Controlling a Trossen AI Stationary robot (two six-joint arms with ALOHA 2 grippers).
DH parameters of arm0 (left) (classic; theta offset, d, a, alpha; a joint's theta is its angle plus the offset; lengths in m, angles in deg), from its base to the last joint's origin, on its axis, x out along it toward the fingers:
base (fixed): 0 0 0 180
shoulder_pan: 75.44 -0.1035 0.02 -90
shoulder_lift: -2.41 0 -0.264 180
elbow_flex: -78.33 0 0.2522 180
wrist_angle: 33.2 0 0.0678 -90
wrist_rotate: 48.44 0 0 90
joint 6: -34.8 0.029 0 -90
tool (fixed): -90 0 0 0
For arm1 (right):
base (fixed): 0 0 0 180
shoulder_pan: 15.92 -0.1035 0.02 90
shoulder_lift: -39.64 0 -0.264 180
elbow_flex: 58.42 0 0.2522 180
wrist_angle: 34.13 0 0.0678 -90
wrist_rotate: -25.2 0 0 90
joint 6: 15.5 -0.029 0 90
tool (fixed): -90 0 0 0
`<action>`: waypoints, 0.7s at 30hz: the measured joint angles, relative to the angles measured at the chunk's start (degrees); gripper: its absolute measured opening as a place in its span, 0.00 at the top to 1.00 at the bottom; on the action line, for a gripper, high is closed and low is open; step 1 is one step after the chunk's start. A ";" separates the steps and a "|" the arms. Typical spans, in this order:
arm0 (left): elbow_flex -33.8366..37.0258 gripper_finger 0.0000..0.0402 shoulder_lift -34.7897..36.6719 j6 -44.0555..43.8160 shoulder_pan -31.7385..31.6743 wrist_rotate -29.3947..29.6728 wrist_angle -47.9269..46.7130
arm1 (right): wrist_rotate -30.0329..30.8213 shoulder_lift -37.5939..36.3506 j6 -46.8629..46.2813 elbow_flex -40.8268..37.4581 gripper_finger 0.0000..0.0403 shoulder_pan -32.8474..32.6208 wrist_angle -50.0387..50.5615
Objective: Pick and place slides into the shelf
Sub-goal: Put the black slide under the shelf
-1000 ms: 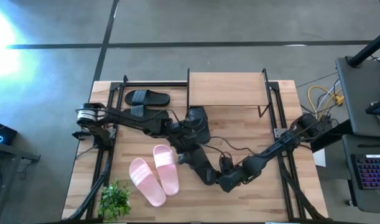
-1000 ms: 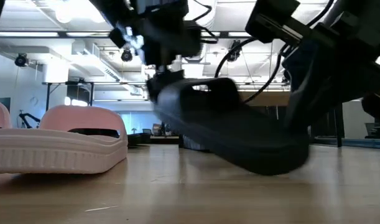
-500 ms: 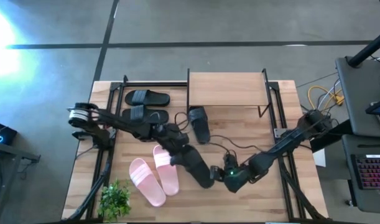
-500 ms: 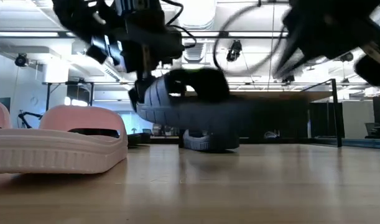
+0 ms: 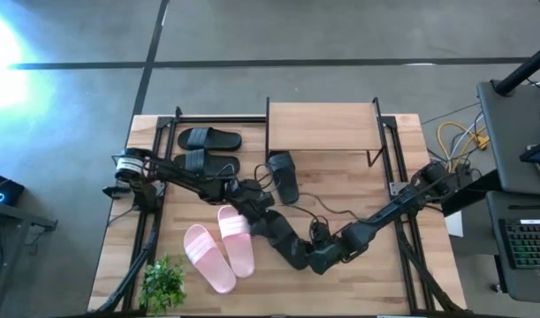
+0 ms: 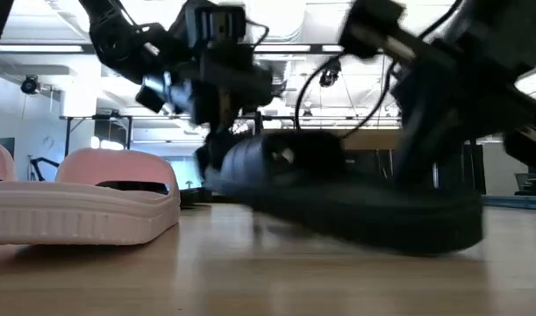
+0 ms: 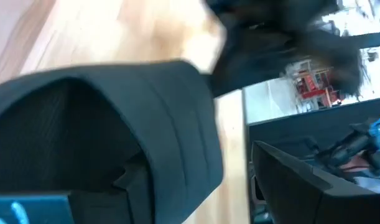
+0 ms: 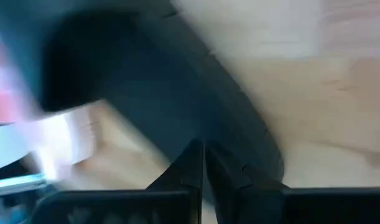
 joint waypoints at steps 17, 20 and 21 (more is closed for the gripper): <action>1.57 0.45 5.34 17.99 -0.30 2.73 -31.14 | -4.90 1.69 -4.53 0.02 0.97 -3.71 2.43; 3.13 0.44 7.60 17.93 -0.46 3.85 -32.40 | -2.40 1.26 -8.18 -0.05 0.97 -5.86 3.71; 3.28 0.44 8.44 17.75 -0.46 4.13 -33.17 | -0.57 1.20 -9.54 -0.09 0.97 -6.57 3.83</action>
